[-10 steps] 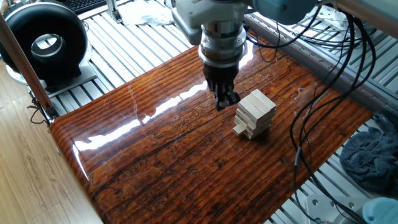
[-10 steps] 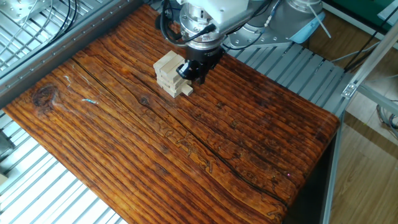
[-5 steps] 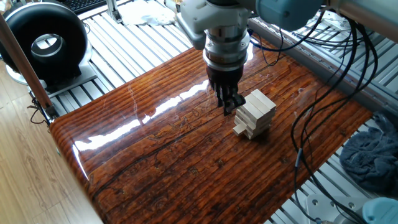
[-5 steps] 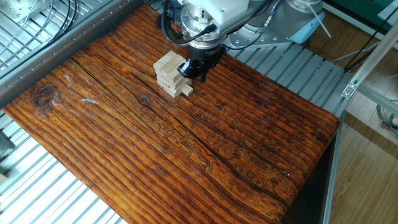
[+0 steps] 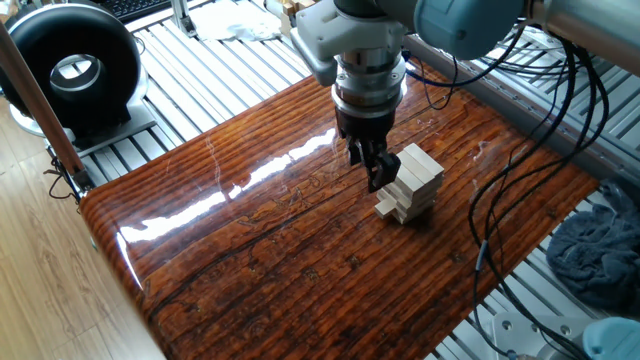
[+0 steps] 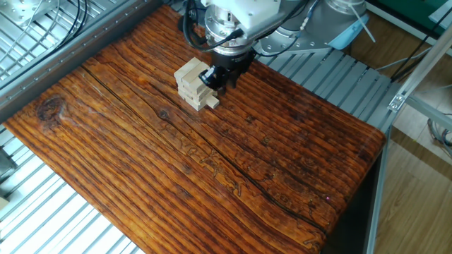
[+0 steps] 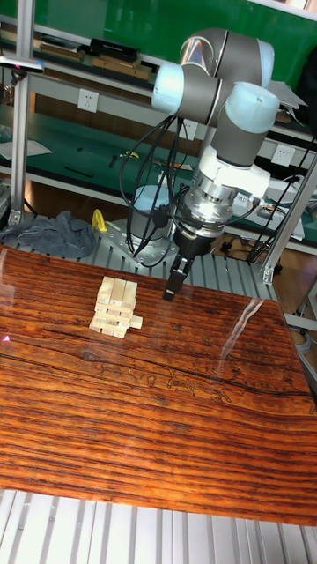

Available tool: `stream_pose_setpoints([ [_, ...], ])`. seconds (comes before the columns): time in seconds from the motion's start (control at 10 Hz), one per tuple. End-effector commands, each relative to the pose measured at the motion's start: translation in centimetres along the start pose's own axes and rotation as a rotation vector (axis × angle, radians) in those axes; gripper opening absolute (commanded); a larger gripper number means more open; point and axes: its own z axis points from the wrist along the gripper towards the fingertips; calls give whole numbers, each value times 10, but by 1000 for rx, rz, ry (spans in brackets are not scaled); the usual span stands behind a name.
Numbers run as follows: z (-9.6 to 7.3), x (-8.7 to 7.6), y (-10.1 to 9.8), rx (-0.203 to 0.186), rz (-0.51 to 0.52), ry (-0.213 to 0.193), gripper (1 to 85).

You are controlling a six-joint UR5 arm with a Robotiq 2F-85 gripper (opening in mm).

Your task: Play Jenga

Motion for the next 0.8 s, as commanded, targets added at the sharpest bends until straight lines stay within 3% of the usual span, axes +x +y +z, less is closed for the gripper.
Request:
stream_pose_setpoints([
  [0.0, 0, -7, -4, 15, 17, -31, 563],
  [0.3, 0, -10, -4, 12, 14, -43, 563],
  [0.4, 0, -7, -4, 14, -6, -31, 567],
  [0.5, 0, 0, -5, 16, 1, -6, 580],
  [0.6, 0, 1, -12, 46, 23, -2, 583],
  [0.7, -1, 17, -16, 60, 49, 60, 583],
])
